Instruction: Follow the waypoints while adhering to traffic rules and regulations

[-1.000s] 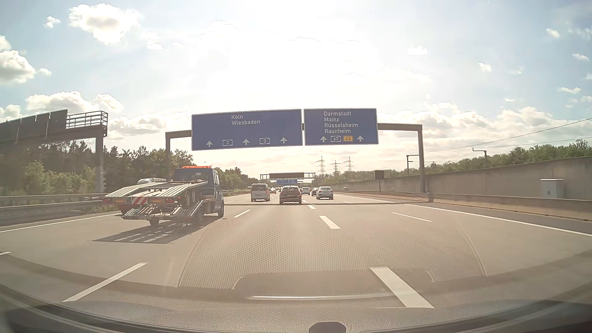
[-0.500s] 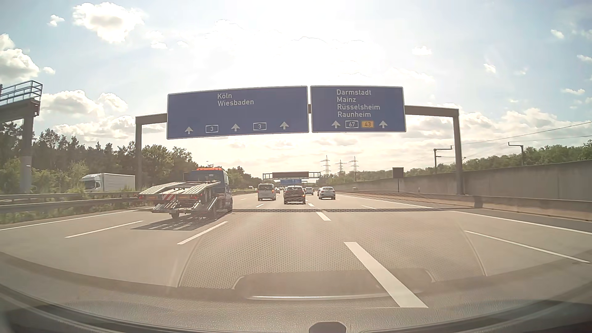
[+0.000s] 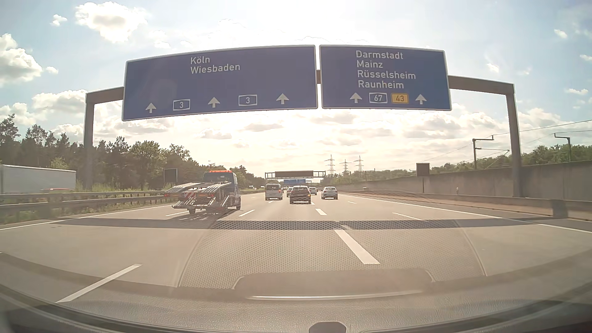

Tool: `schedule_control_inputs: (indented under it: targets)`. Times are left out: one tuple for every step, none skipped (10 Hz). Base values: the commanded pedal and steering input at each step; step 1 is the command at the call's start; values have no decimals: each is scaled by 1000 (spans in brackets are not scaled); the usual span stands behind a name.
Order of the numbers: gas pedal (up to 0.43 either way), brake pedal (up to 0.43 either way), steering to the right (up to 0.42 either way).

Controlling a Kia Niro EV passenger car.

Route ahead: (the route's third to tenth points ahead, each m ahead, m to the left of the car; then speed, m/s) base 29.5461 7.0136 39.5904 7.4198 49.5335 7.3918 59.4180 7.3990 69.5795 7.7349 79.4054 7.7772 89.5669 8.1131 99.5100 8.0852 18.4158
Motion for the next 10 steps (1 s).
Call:
schedule_control_inputs:
  targets:
    - [79,0,-10]
    - [79,0,-10]
    - [79,0,-10]
    - [79,0,-10]
    - [79,0,-9]
    - [79,0,-9]
    - [79,0,-9]
    - [79,0,-8]
    - [79,0,-8]
    - [79,0,-8]
